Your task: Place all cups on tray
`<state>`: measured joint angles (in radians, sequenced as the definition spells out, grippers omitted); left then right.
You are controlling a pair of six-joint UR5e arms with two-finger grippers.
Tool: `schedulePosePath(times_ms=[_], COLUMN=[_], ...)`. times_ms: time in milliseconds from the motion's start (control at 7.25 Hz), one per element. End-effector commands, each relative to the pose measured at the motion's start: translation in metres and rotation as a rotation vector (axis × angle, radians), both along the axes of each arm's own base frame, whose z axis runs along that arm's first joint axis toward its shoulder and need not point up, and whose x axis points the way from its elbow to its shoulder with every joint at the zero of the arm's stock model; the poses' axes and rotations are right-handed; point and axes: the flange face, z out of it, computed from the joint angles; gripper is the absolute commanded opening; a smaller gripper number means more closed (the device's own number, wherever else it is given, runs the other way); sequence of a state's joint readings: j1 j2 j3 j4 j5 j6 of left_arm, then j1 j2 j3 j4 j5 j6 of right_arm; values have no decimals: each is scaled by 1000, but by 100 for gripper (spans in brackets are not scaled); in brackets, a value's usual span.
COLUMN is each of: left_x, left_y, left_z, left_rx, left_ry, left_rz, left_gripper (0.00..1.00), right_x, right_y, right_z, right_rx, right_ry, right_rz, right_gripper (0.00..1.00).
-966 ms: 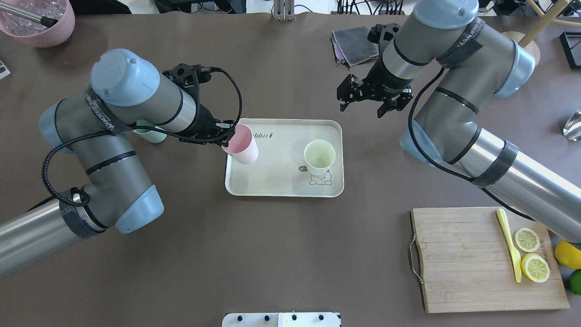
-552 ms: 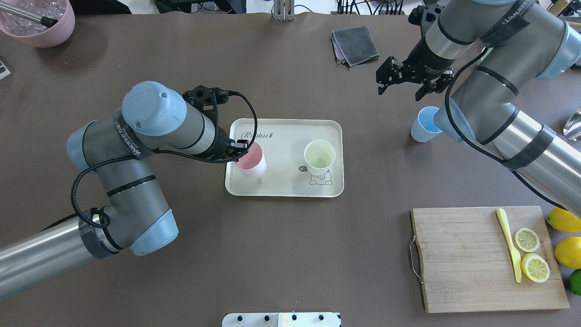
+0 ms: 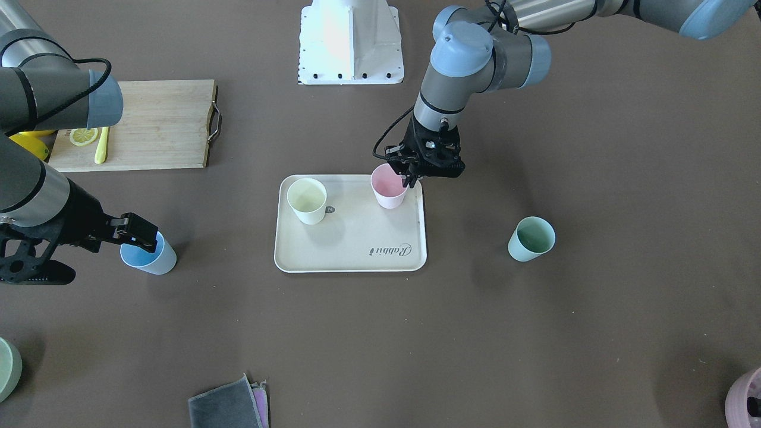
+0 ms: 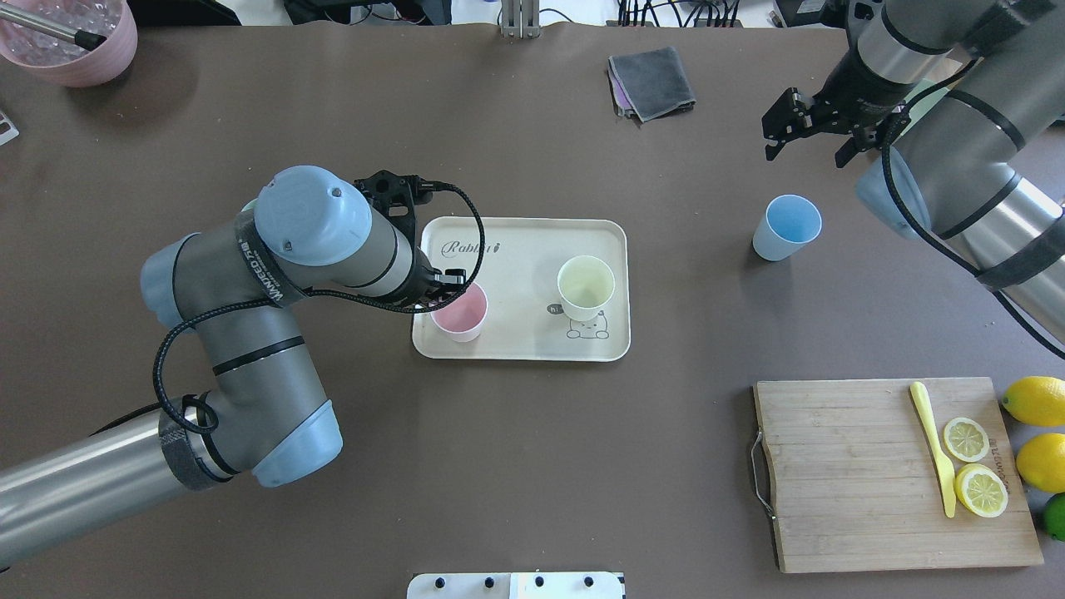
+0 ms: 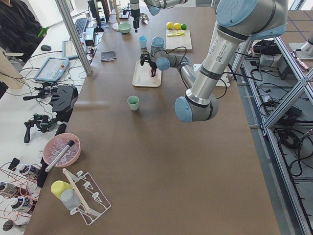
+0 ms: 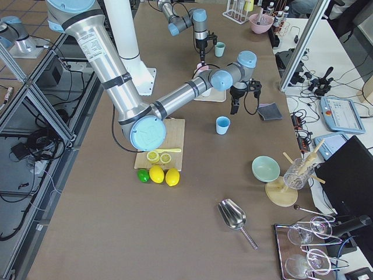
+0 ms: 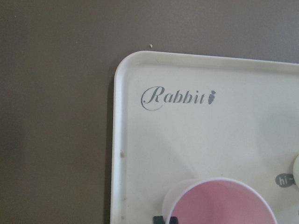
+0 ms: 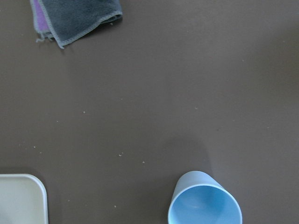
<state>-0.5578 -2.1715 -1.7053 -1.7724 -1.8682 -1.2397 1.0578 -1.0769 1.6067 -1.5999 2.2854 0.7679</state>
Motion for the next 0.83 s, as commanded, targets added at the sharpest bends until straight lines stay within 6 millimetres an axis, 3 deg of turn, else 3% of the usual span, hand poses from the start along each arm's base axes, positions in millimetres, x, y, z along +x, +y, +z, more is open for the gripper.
schedulePosePath(times_ms=[0, 414, 552, 690], left_x=[-2, -29, -38, -39], left_y=[-3, -2, 0, 0], left_z=[-2, -28, -35, -36], left_rx=[23, 33, 28, 27], left_ry=[-13, 15, 17, 15], left_rz=[-24, -9, -7, -7], left_gripper=[84, 87, 87, 87], right_x=[1, -17, -13, -11], right_y=[3, 12, 21, 34], right_z=[24, 47, 63, 94], right_rx=[-11, -11, 0, 39], right_ry=[27, 63, 58, 34], right_rz=[-5, -45, -46, -48], right_gripper=[100, 100, 100, 100])
